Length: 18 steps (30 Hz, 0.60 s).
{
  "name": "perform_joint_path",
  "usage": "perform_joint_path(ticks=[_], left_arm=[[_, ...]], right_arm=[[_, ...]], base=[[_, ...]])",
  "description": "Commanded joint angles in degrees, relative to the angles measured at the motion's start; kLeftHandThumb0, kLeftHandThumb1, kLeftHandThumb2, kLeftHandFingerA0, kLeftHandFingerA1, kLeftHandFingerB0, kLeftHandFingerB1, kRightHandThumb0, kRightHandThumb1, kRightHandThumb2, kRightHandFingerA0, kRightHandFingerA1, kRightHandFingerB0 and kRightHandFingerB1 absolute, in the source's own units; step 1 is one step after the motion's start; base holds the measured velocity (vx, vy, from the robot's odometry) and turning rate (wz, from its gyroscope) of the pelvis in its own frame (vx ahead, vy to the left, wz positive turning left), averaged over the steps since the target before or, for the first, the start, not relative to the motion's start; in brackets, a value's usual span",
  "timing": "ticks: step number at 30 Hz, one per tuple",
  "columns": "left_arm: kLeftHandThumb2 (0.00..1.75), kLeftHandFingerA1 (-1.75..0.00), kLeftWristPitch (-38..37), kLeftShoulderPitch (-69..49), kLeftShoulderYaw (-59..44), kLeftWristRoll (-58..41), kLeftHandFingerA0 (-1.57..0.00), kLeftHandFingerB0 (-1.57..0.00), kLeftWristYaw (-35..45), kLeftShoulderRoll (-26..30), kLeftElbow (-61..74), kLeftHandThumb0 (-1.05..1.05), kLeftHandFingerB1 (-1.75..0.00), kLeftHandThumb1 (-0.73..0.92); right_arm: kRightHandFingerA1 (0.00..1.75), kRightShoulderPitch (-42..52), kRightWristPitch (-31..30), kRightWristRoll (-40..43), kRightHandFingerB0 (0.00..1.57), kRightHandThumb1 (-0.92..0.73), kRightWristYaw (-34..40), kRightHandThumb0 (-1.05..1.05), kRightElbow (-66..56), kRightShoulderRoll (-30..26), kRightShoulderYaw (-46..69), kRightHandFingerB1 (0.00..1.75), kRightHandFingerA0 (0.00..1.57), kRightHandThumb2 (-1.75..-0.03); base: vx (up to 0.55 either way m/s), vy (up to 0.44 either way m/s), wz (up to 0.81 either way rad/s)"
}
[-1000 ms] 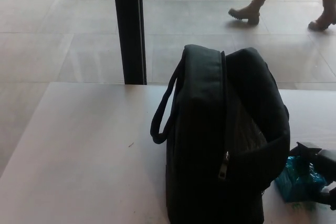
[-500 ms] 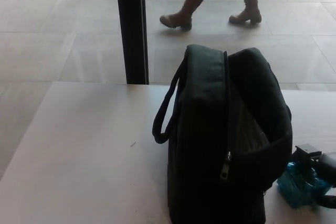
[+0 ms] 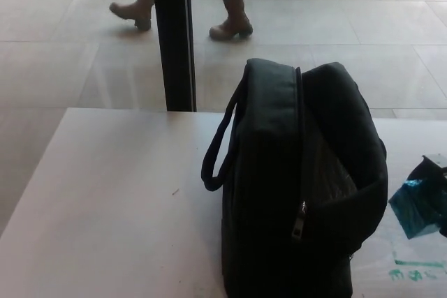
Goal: The robot uses its right hand to pick up the cube kept on the middle of the desk and put it inside the bag next to it
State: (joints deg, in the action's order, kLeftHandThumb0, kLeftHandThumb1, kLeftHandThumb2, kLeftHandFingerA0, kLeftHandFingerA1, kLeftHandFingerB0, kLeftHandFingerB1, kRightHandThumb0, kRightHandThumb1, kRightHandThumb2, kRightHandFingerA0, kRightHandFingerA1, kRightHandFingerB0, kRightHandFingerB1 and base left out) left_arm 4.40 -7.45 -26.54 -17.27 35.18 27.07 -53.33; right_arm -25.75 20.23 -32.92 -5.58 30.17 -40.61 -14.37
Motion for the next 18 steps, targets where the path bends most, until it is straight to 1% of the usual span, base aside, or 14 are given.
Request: perform_joint_path(ticks=[1,2,3,4,5,6,7,10,11,13,14,15,16,18], left_arm=[[0.66,-0.51,-0.1,-0.2,-1.0,-1.4,-0.28,-0.27,0.6,1.0,-0.3,-0.81,-0.36,0.84],[0.66,-0.51,0.0,-0.3,-1.0,-1.4,-0.28,-0.27,0.7,0.9,-0.1,-0.81,-0.36,0.84],[0.65,-0.52,0.1,-0.3,-1.1,-1.5,-0.29,-0.27,0.5,0.7,0.0,-0.81,-0.37,0.83],[0.66,-0.52,0.1,-0.3,-1.2,-1.5,-0.3,-0.28,0.4,0.7,-0.2,-0.79,-0.37,0.84],[0.76,-0.54,0.6,-0.2,-1.2,-1.3,-0.32,-0.27,-0.4,0.7,-0.1,-0.85,-0.41,0.7],[0.75,-0.54,0.7,-0.3,-1.2,-1.4,-0.31,-0.26,-0.3,0.7,0.0,-0.85,-0.41,0.7],[0.65,-0.5,0.6,-0.2,-1.3,-1.4,-0.3,-0.27,-0.1,0.8,-0.4,-0.8,-0.36,0.82],[0.65,-0.5,0.5,0.0,-1.4,-1.6,-0.29,-0.27,0.3,0.9,-0.8,-0.79,-0.37,0.82],[0.66,-0.5,0.1,-0.2,-1.3,-1.5,-0.29,-0.26,0.5,1.0,-0.7,-0.79,-0.37,0.82],[0.65,-0.5,0.1,-0.1,-1.3,-1.5,-0.31,-0.28,0.3,1.1,-1.0,-0.8,-0.37,0.81],[0.78,-0.53,0.2,-0.1,-1.1,-1.2,-0.32,-0.26,-0.5,1.0,-0.7,-0.87,-0.41,0.69],[0.78,-0.54,0.3,-0.1,-1.2,-1.4,-0.31,-0.26,-0.4,1.0,-0.7,-0.86,-0.41,0.69],[0.65,-0.51,0.1,-0.2,-1.2,-1.5,-0.32,-0.28,-0.1,1.0,-0.6,-0.8,-0.37,0.82],[0.64,-0.51,0.3,-0.1,-1.6,-2.0,-0.32,-0.28,0.1,0.9,-0.9,-0.8,-0.37,0.81]], right_arm=[[1.71,-1.2,-0.4,5.0,0.68,-0.61,-1.0,-0.16,-2.3,1.1,4.3,1.49,0.78,-0.94],[1.71,-1.5,0.3,5.1,0.68,-0.61,-0.5,-0.16,-2.2,1.3,4.7,1.49,0.78,-0.94],[1.72,-1.6,-1.3,5.2,0.68,-0.61,-1.5,-0.18,-3.4,1.2,5.1,1.52,0.76,-0.95],[1.73,-2.7,-2.5,5.7,0.71,-0.62,-2.3,-0.17,-4.6,1.4,6.2,1.53,0.78,-1.01],[1.75,-4.7,-2.7,5.3,0.7,-0.62,-2.4,-0.09,-4.3,1.3,6.4,1.52,0.9,-1.06],[1.74,-5.5,-3.4,4.9,0.71,-0.59,-2.6,-0.16,-4.4,1.2,6.4,1.54,0.8,-1.06],[1.71,-7.0,-4.6,4.2,0.74,-0.59,-3.1,-0.1,-5.0,1.0,6.6,1.47,0.88,-1.04],[1.72,-10.1,-4.0,4.7,0.73,-0.58,-2.0,-0.04,-2.8,1.7,7.3,1.49,0.87,-1.11],[1.71,-12.1,-6.5,4.8,0.74,-0.6,-3.8,-0.15,-3.1,2.0,7.4,1.49,0.84,-1.06],[1.72,-14.5,-7.2,5.6,0.75,-0.57,-3.3,-0.14,-3.1,2.7,8.3,1.5,0.86,-1.09],[1.74,-17.5,-7.8,6.4,0.72,-0.48,-3.3,-0.07,-3.1,3.6,8.7,1.52,0.86,-1.12],[1.72,-18.3,-7.0,6.8,0.78,-0.5,-3.1,-0.16,-2.6,3.9,8.9,1.5,0.88,-1.19],[1.73,-19.1,-6.6,7.2,0.78,-0.5,-3.3,-0.18,-2.4,4.1,9.1,1.53,0.88,-1.19],[1.73,-21.0,-7.0,7.5,0.77,-0.52,-4.3,-0.18,-2.8,4.8,9.1,1.55,0.87,-1.15]], base=[[0.0,0.0,0.0],[0.0,0.0,0.0],[0.0,0.0,0.0],[0.0,0.0,0.0],[0.0,0.0,0.0],[0.0,0.0,0.0],[0.0,0.0,0.0],[0.0,0.0,0.0],[0.0,0.0,0.0],[0.0,0.0,0.0],[0.0,0.0,0.0],[0.0,0.0,0.0],[0.0,0.0,0.0],[0.0,0.0,0.0]])
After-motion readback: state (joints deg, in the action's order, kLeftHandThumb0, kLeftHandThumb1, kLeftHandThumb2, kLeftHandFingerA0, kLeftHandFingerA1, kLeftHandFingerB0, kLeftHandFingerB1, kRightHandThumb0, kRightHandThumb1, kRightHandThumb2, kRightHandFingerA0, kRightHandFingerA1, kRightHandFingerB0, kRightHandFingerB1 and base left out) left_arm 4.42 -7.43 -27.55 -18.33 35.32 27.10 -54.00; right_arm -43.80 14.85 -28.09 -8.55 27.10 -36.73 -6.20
